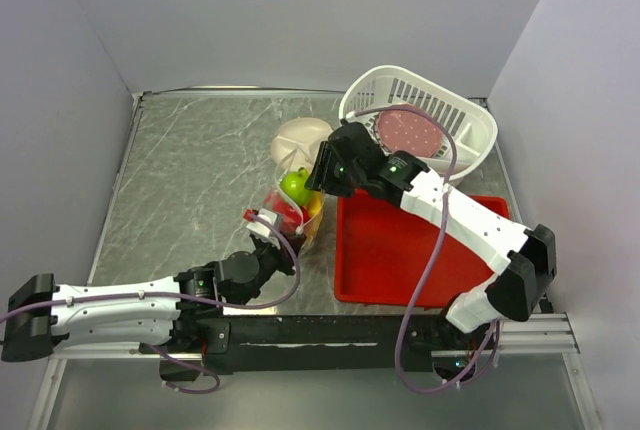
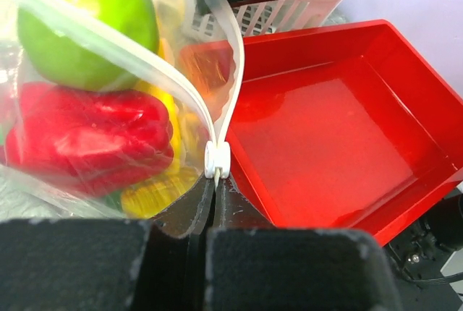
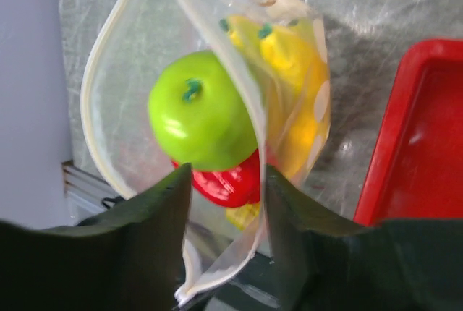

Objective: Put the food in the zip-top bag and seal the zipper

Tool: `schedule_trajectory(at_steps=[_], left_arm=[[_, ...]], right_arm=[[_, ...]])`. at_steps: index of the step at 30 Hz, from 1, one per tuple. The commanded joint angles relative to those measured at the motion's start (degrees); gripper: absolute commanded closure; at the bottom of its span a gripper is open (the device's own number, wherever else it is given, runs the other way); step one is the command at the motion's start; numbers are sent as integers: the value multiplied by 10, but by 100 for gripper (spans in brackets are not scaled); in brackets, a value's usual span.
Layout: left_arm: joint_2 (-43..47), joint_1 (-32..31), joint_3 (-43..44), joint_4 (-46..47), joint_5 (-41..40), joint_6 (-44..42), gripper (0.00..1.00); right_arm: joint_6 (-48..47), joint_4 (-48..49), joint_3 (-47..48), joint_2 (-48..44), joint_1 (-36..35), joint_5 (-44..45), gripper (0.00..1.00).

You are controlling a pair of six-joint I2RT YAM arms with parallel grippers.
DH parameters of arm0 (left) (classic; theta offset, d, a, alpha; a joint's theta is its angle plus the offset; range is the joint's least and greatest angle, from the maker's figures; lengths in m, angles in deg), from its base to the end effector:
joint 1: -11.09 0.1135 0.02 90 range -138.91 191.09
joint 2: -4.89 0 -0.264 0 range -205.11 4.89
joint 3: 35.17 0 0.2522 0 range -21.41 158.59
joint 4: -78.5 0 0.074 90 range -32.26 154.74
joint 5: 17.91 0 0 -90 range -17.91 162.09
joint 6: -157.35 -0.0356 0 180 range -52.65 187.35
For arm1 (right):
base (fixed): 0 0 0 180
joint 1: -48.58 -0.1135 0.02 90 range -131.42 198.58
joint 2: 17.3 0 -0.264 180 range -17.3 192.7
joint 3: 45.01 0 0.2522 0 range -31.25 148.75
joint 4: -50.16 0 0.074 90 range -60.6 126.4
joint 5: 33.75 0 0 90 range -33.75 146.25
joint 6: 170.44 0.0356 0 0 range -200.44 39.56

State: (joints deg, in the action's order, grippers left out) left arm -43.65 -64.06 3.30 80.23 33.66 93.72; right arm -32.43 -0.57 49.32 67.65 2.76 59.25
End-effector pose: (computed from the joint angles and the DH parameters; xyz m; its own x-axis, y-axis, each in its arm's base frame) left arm 0.0712 -0.1822 0.2525 -0.2996 -0.2276 -0.9265 0.5207 0.7747 -0.3587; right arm 0.2298 0.2338 0.3452 -0.8200 0.2213 -0.5279 -0.1186 0.8366 0.5348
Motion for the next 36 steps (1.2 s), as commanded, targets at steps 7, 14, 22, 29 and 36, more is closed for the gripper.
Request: schedule_trajectory(at_steps=[7,14,22,29,36], left_arm=[[-39,-3,41,46,-15,-21,99],[-45,-3,49,54,-4,-33,99],[-57,-3,65,54,20,-50,99],[-59,-3,73,53,37,-61,99],[-73,-3,85,39,54,-78,99]], right_arm=[[76,-172,37,-40,10,17,37],[95,-217,21,-54,36,-19,37],[148,-158,-18,-92,22,-117,38],[190,-140,-2,-66,9,-143,42],[205,-134,8,-32,2,-165,49]])
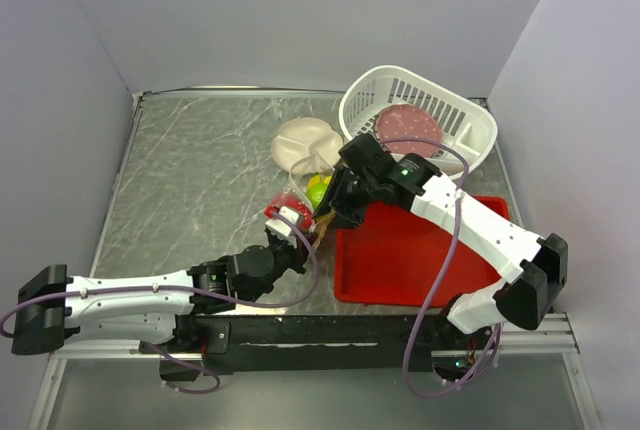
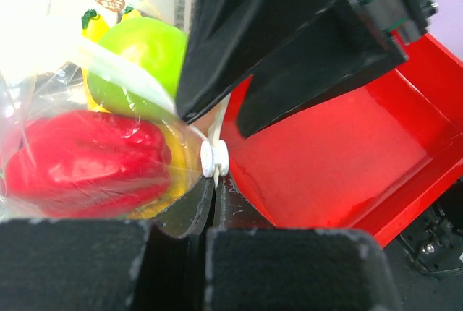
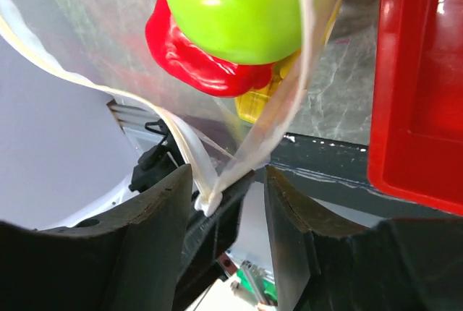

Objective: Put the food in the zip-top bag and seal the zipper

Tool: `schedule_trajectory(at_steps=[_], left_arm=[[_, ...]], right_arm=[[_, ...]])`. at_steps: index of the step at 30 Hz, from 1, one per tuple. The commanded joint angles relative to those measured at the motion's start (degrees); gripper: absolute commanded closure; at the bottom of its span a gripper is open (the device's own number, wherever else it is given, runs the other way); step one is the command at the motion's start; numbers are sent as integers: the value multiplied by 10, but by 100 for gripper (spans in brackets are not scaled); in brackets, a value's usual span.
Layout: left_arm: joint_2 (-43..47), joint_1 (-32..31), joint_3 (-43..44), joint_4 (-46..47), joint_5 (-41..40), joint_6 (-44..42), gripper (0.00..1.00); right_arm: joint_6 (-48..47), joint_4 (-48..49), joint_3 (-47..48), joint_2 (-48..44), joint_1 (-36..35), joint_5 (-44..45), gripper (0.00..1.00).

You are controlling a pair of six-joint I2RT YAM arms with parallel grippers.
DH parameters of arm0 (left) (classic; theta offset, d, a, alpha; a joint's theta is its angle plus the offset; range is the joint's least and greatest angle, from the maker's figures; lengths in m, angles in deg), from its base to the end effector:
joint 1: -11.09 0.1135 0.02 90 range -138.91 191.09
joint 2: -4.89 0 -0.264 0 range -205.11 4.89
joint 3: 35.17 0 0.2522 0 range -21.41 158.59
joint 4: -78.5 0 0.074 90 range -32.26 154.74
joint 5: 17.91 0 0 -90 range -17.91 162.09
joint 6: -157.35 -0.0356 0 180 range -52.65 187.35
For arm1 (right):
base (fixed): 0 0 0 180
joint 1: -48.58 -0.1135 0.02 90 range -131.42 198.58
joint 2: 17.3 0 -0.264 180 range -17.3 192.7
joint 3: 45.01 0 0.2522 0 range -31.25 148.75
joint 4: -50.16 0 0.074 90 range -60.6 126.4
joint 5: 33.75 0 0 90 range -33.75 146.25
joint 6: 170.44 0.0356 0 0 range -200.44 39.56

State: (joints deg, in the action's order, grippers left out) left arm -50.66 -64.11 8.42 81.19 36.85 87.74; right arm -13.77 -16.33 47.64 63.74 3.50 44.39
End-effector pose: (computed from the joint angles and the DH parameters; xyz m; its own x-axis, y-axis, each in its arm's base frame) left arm 0.0758 -0.2066 0.2623 -0.2630 -0.1185 -0.9575 0.5895 0.7659 -0.2567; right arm 0.1986 0.2095 0.3360 -0.9417 0.3283 -0.0735 0.2228 0.7723 0.5948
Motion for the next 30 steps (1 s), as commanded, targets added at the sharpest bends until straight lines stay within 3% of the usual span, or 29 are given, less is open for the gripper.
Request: schedule_trajectory(at_steps=[1,20,24,30], left_arm=[[-4,-3,36,27,23,-20,99],[-33,-2,69,-9,10,-68,99],[-37,-2,72,-12,4,-68,99],[-33,-3,73,-20,4,-66,99]], right_arm=[[21,24,25,6,-5,-15,49],[23,34,1,-6,-12,-33,59],[22,34,-2,-7,-16,-37,69],[14,32,-4,-5,-15,-32,92]])
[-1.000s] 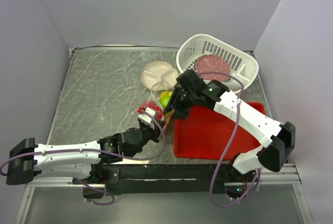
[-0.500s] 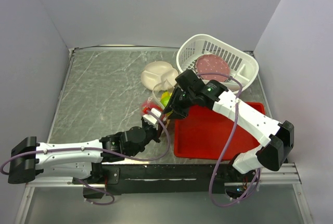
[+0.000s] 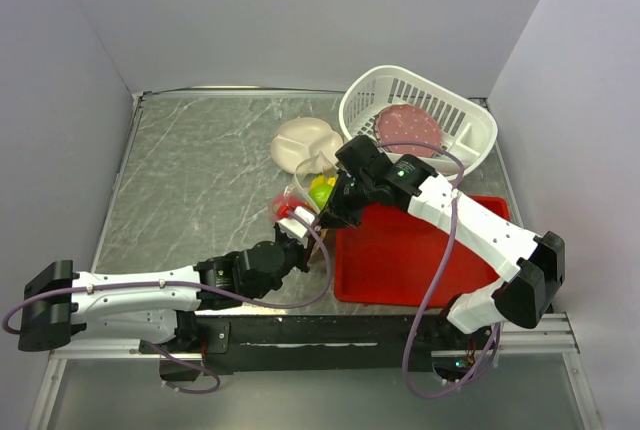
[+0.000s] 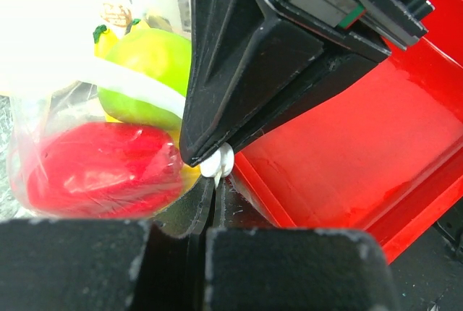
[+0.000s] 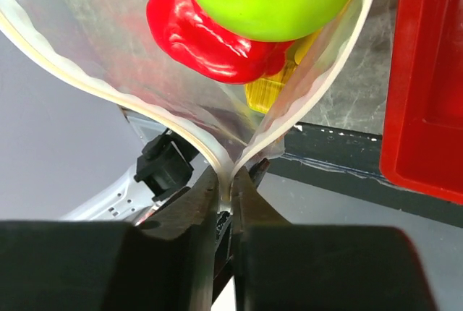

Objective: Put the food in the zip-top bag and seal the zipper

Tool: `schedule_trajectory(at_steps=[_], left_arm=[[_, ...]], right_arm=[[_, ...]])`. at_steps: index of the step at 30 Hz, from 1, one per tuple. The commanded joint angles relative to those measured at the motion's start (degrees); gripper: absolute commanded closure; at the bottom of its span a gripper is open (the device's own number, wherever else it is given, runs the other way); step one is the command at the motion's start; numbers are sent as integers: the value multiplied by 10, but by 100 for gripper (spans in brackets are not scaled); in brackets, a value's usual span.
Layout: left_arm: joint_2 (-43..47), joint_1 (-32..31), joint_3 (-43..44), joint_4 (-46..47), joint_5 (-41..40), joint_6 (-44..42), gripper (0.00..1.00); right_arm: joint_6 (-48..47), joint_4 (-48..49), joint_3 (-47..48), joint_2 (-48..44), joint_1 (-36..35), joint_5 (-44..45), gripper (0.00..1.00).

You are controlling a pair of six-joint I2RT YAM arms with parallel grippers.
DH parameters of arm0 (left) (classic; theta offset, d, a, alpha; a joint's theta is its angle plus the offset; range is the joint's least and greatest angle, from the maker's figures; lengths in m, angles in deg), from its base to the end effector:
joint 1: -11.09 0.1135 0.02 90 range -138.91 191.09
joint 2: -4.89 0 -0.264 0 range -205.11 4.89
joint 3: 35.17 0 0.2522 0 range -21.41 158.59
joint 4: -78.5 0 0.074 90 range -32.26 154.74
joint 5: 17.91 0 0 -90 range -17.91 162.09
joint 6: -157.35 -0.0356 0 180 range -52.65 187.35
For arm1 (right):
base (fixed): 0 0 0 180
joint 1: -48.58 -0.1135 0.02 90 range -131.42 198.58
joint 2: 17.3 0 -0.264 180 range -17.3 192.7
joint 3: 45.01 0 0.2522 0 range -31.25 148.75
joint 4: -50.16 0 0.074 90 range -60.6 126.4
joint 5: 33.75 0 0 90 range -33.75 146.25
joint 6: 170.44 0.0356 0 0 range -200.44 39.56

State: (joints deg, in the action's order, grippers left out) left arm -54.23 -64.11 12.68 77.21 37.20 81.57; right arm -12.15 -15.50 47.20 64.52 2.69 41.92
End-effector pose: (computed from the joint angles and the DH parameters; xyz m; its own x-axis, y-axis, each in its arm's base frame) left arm 0.0791 -0.2197 0.2683 -0.2136 0.0197 -0.9767 0.6168 0.7780 -0.1192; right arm 0.1971 0.2160 0.3311 -0.9491 0.3142 -0.0218 0.2378 0.7602 0.6045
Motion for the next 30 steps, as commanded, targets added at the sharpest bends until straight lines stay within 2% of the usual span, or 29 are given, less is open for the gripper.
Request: schedule_trajectory(at_steps=[1,16,30], left_arm=[[5,-3,30,19,2,-2,99],[51,-5,35,-52,40,8,99],[66,-6,41,-78,34,11,99]], right_arm=[[-5,22,1,-11,-7,-5,96],[-49,7,58,43,34,4,100],[-81,7,44,50,83,-4,100]])
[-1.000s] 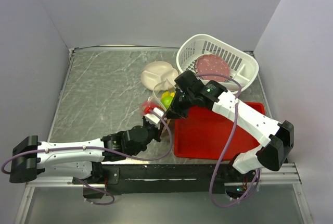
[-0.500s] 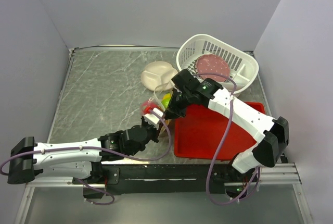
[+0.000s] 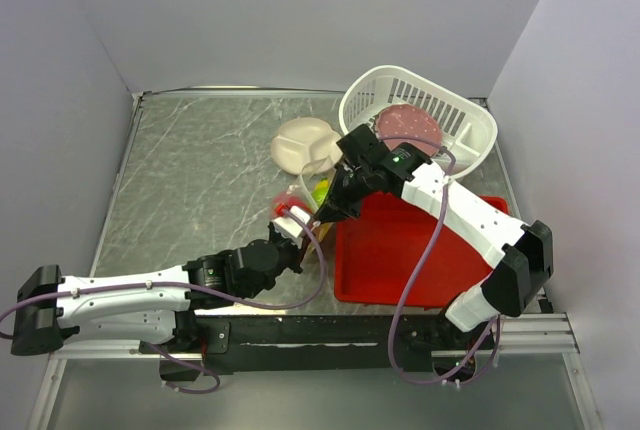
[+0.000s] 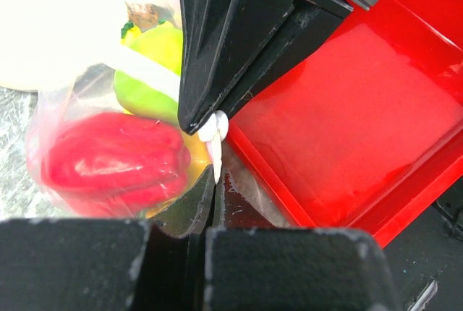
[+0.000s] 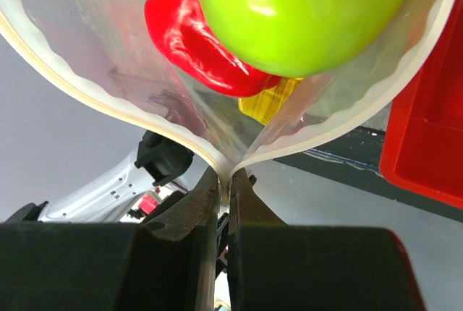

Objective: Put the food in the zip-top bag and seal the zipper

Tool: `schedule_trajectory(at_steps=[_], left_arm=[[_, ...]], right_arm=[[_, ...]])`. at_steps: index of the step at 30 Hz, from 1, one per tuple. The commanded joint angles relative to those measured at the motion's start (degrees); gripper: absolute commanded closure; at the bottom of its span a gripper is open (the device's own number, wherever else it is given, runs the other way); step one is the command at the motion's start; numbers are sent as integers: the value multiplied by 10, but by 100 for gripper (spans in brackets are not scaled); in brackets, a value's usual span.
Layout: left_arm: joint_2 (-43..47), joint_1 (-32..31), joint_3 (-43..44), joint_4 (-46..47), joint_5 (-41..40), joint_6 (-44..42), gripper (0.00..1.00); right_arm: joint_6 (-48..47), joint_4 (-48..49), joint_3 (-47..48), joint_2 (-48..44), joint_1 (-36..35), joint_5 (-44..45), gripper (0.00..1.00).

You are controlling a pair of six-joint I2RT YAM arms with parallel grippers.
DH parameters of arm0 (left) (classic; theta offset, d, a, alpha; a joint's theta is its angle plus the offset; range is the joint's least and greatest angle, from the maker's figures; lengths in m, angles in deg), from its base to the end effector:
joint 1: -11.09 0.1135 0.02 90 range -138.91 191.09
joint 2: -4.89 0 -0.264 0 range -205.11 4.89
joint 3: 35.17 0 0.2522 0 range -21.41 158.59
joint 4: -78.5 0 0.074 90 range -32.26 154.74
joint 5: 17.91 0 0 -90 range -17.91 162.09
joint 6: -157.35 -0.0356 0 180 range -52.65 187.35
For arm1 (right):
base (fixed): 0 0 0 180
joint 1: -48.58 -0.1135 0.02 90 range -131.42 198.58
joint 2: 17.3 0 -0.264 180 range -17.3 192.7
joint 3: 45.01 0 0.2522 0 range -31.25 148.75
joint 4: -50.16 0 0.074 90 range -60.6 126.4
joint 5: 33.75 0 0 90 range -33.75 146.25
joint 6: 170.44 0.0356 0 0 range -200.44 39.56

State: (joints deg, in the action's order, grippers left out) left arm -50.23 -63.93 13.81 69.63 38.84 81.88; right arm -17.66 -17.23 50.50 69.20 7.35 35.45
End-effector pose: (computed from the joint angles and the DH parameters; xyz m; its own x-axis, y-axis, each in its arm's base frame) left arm 0.0757 -0.2075 0.2762 -0.2331 0.0596 -0.9706 0.6327 0.7672 -0.1049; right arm 0.2242 0.2133 0.3252 -0.9653 0.2594 0.0291 0.2236 0.7645 0.6045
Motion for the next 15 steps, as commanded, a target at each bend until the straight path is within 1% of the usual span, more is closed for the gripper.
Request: schedule_trajectory(at_steps=[1,5,8,9,13,15], left_arm=[[26,-7,29,-3,17,8,99],[31,-7,34,-15,15,11,99],[40,-7,40,-37,-6,24,99],[47,-6,40,-47,-34,40,99],[61,-6,55,-131,-102,97,99],[76,-6,63,-159,-123,134,99]], right_arm=[[-27,24,9,3,38,59,100],[-36,25,7,2,52,62,100],[-45,27,11,5,64,66,100],[-52,29,15,6,69,67,100],[-65,33,40,23,77,96,100],[-68,41,46,33,83,99,100]])
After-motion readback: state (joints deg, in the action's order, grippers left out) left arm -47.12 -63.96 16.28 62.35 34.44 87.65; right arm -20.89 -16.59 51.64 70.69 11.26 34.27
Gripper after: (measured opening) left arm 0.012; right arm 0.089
